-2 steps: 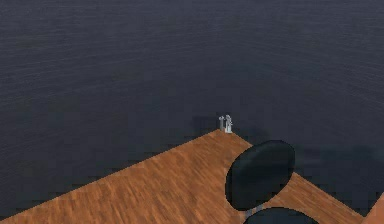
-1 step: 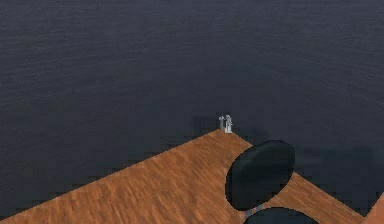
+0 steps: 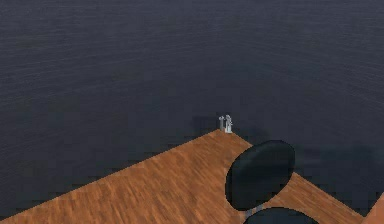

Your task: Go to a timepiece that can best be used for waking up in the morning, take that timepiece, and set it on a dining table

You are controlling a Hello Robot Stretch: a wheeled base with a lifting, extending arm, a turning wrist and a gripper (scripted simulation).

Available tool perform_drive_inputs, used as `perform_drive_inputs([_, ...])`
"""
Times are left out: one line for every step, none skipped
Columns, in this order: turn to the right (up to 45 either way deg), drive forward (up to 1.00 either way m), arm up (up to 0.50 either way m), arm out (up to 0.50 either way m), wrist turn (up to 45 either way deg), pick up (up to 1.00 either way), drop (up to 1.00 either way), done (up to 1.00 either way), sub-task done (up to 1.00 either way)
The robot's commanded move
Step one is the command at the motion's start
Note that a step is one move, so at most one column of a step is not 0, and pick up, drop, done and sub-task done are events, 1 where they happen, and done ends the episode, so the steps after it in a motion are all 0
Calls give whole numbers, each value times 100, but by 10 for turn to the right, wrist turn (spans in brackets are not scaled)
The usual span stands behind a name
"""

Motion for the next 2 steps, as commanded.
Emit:
perform_drive_inputs([0,0,2,0,0,0,0,0,0])
perform_drive_inputs([0,0,0,-8,0,0,0,0,0])
